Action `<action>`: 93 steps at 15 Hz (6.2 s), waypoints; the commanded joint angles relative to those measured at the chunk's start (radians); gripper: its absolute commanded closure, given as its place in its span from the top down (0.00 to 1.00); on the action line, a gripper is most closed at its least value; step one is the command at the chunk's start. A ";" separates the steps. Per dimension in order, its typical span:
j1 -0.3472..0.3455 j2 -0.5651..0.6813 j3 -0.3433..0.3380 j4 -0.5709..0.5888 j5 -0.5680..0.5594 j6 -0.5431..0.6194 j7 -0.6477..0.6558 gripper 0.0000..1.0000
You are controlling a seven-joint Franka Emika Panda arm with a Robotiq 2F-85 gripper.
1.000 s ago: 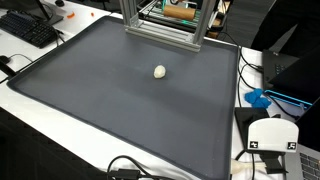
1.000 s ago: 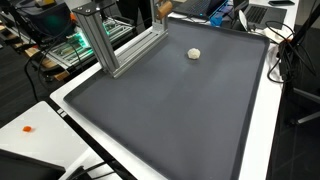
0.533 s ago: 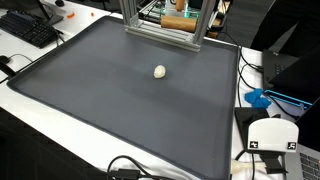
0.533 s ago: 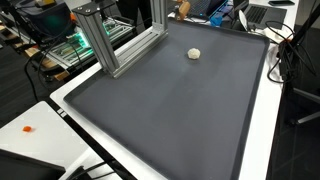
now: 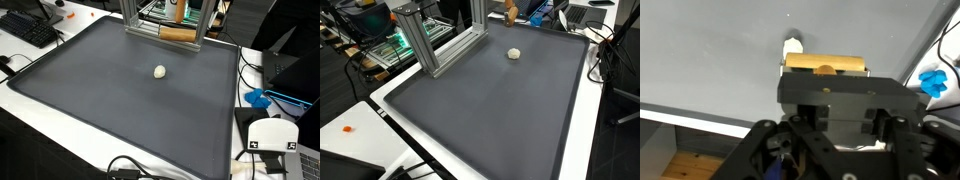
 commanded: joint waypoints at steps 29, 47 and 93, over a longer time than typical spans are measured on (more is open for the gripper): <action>-0.019 0.404 -0.056 0.205 -0.189 0.059 0.113 0.35; -0.015 0.399 -0.051 0.209 -0.179 -0.049 0.075 0.35; -0.011 0.414 -0.073 0.216 -0.109 -0.015 0.487 0.35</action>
